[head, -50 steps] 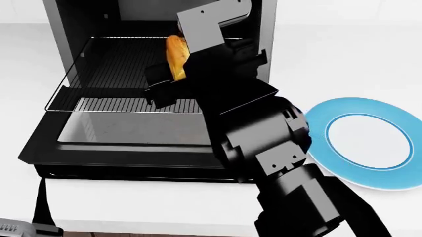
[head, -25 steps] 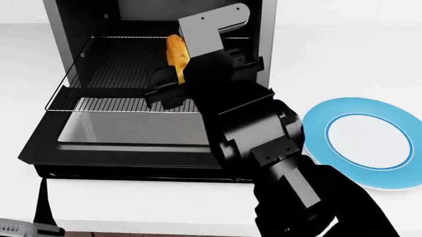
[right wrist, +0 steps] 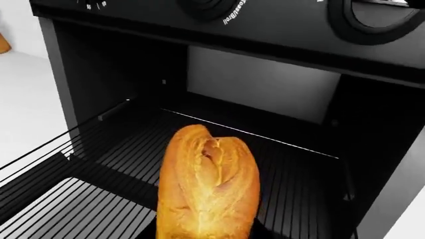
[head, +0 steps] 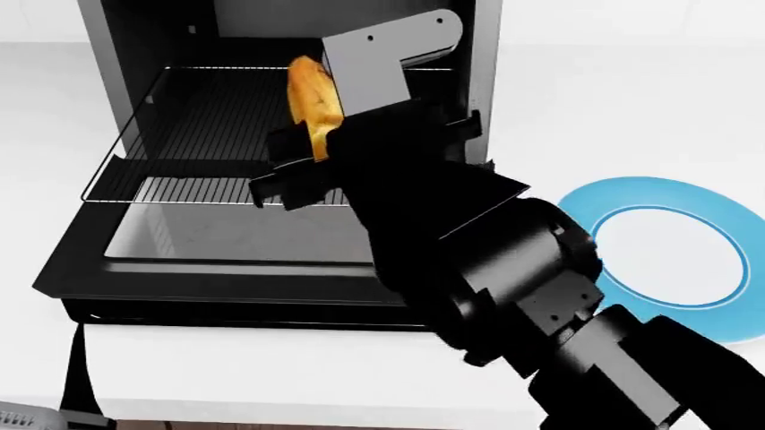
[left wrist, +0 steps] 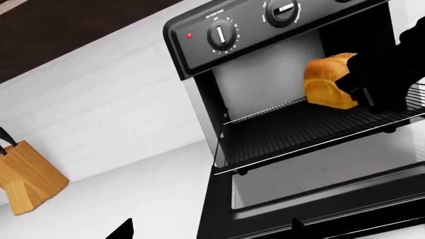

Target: Pick the bread from the rack and place it on the plate on the counter.

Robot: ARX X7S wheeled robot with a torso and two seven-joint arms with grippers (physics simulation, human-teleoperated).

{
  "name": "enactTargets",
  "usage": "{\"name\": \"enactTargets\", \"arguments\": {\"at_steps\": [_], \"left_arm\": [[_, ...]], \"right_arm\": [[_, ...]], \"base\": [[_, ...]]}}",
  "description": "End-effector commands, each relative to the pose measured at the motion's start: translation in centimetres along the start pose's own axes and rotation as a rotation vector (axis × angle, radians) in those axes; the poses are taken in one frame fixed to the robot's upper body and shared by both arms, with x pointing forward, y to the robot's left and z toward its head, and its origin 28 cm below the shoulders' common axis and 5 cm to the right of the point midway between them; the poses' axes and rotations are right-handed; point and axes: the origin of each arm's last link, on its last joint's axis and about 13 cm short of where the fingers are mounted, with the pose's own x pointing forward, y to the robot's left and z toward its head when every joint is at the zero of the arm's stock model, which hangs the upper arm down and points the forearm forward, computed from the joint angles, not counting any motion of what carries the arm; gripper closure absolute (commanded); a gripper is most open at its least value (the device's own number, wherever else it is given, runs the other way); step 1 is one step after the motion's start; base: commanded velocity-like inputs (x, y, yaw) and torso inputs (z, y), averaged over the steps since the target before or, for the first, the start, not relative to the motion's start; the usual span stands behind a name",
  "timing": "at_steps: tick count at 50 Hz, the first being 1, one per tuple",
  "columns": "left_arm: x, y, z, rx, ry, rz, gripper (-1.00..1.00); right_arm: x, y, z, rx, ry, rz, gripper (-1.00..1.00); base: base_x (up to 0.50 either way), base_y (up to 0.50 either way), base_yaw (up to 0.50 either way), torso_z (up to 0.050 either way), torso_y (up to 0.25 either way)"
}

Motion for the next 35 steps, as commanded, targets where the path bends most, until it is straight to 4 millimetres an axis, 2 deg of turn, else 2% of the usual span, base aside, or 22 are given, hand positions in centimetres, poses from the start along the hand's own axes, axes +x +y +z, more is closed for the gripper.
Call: {"name": "enactTargets", "arguments": {"at_steps": [1,2,4,13,23,35], "left_arm": [[-0.1,0.1,0.1,-0.014,-0.011,-0.004,-1.00],[-0.1,0.1,0.1,-0.014,-0.011,-0.004,-1.00],[-0.1,0.2,0.0,-0.013,-0.009,-0.001,-1.00],[-0.3,0.0,-0.1,-0.015,-0.009,-0.005,-1.00],[-0.3,-0.1,-0.2,-0.015,-0.009,-0.009,-1.00],[-0.3,-0.1,-0.2,-0.018,-0.011,-0.009,-1.00]], "right_arm": [[-4.7,1.0,0.7,-0.070,-0.105,0.039,1.00],[-4.7,1.0,0.7,-0.070,-0.105,0.039,1.00],[-6.7,1.0,0.1,-0.087,-0.125,0.031,1.00],[-11.9,0.4,-0.3,-0.129,-0.195,-0.030,1.00],[-15.5,-1.5,0.7,-0.156,-0.237,-0.137,1.00],[-17.8,-5.3,0.6,-0.158,-0.191,-0.330,1.00]], "base": [[0.00,0.00,0.00,0.000,0.000],[0.00,0.00,0.00,0.000,0.000],[0.00,0.00,0.00,0.000,0.000],[0.00,0.00,0.00,0.000,0.000],[0.00,0.00,0.00,0.000,0.000],[0.00,0.00,0.00,0.000,0.000]]}}
